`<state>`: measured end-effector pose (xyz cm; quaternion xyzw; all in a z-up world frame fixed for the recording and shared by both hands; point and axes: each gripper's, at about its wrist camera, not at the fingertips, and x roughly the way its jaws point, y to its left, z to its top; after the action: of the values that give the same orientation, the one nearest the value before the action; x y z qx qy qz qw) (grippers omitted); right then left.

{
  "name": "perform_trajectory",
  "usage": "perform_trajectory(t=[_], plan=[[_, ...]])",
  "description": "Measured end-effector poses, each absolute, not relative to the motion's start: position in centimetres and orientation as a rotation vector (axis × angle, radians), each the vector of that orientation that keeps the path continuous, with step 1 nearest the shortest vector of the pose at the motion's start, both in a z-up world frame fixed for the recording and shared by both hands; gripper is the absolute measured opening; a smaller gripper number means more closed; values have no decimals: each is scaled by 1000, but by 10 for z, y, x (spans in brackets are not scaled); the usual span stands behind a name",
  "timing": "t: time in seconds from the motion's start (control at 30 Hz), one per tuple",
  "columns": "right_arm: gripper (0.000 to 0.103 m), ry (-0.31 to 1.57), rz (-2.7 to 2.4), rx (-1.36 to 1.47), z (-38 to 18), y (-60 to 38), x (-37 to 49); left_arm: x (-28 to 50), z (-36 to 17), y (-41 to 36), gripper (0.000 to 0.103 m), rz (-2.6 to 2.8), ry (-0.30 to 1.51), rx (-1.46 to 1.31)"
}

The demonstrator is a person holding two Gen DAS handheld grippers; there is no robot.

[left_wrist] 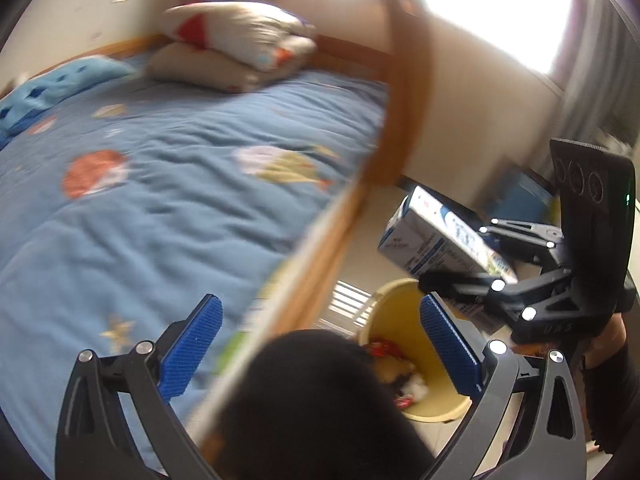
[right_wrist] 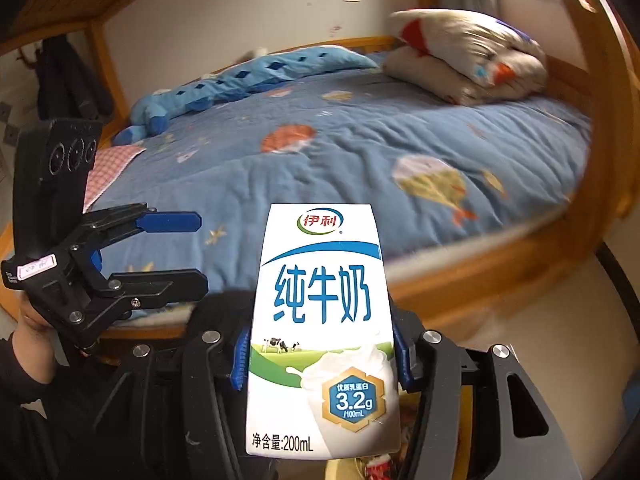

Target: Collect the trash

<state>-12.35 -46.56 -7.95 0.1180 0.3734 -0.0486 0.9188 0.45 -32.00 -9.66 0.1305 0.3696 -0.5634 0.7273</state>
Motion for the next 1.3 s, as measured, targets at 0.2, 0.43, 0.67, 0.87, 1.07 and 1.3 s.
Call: perform_trajectory(t=[0.2,0.43,0.67,0.87,1.07,1.3], plan=[[52,804,-248,323,-110,-481,-199,-62,-110,-360,99,-1381,811,399],[52,950,-395,465,-176,-513,-247,-107,-140,-384,99,-1431,838,492],[75,1010,-483,496,-211,-529,-257,-109,-160,-395,99,-1393,880,541],[75,942,-478,527,-194,-529,-269,-108,-166,-398,99,-1371,893,551],[75,953,-489,538,-198,-526,-275,-112,-164,-399,99,-1388,889,542],[75,921,-460,497,-179,-518,-261,-105,-146,-389,99,-1382,851,496]])
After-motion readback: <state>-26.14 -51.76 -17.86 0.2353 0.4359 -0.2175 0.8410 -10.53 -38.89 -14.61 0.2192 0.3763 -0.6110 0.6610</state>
